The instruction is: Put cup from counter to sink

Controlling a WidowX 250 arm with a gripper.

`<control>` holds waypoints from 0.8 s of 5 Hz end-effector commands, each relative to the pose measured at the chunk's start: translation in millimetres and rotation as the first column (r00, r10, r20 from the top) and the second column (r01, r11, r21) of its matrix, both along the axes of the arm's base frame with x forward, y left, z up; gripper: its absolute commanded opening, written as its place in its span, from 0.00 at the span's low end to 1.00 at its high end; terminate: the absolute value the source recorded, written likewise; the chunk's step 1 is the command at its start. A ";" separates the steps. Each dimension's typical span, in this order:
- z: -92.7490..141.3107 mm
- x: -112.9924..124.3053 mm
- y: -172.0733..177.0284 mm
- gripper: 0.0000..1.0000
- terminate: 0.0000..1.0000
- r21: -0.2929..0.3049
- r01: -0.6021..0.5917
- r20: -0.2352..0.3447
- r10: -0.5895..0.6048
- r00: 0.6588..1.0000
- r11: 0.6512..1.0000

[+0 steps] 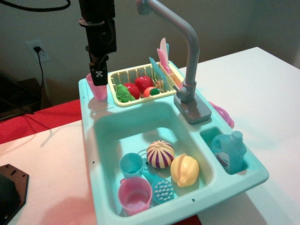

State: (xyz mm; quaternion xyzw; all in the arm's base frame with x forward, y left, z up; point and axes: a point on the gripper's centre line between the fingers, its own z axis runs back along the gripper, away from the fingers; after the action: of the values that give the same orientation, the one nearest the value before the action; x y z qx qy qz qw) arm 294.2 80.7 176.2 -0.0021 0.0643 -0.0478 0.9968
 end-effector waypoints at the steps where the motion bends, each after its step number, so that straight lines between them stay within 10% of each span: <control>1: 0.0 0.0 0.0 1.00 0.00 0.000 0.000 0.000 0.000 1.000 1.000; 4: -17.6 1.3 -3.9 1.00 0.00 -0.024 -0.036 0.000 0.036 0.999 0.999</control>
State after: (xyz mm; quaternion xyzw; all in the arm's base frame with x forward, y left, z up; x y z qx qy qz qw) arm 293.6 76.0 143.7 -0.0169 0.0741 -0.0365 0.9964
